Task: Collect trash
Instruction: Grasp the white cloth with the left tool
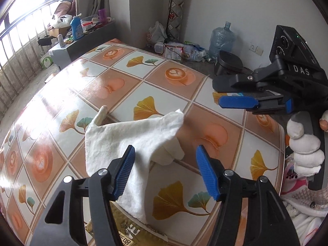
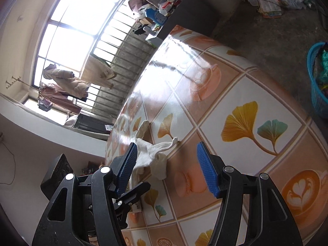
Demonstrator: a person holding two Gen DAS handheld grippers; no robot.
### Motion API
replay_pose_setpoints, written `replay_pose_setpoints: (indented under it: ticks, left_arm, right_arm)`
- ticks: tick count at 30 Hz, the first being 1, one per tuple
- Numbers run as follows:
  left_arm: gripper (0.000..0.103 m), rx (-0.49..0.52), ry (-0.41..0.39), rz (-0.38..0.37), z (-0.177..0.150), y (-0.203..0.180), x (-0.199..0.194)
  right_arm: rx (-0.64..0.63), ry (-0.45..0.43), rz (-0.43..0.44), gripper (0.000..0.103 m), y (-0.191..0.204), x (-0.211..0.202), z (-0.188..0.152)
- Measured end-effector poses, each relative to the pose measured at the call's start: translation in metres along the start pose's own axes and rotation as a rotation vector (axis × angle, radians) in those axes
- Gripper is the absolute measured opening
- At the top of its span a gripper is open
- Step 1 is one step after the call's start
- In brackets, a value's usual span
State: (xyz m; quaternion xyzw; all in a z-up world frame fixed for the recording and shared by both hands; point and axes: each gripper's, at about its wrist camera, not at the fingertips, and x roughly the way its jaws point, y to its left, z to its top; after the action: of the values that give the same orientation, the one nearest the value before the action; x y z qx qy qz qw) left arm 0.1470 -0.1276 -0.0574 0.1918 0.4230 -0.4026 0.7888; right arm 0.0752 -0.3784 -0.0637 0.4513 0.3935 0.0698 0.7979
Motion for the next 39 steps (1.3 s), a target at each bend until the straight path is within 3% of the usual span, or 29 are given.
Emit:
replay_pose_setpoints:
  ticks: [8,16,18,21,23,25,28,35,39]
  left_arm:
    - [0.06,0.098,0.043,0.132,0.005,-0.01,0.019]
    - [0.059,0.125,0.039,0.171,0.005,-0.005,0.008]
    - [0.055,0.122,0.056,0.185,0.004,-0.002,0.011]
    - [0.04,0.106,0.074,0.184,0.005,0.003,0.017]
    - [0.022,0.096,0.071,0.177,0.006,0.006,0.018]
    - [0.01,0.079,0.042,0.168,0.009,0.008,0.015]
    - [0.003,0.022,-0.03,0.158,0.014,0.018,0.0]
    - [0.002,-0.162,-0.295,0.215,0.02,0.061,-0.09]
    - [0.002,-0.244,-0.396,0.29,-0.002,0.083,-0.149]
  right_arm:
    - [0.023,-0.021,0.009,0.059,-0.014,-0.014,-0.001]
    - [0.037,-0.031,0.02,0.059,-0.017,-0.02,-0.004]
    - [0.036,-0.031,0.025,0.059,-0.016,-0.02,-0.005]
    - [0.028,-0.034,0.03,0.059,-0.012,-0.021,-0.004]
    - [0.022,-0.038,0.029,0.059,-0.01,-0.024,-0.004]
    - [0.012,-0.046,0.023,0.059,-0.007,-0.026,-0.003]
    - [-0.008,-0.056,0.017,0.059,-0.002,-0.029,-0.004]
    - [-0.064,-0.054,0.015,0.059,0.016,-0.026,-0.008]
    - [-0.099,-0.016,0.033,0.059,0.028,-0.013,-0.014]
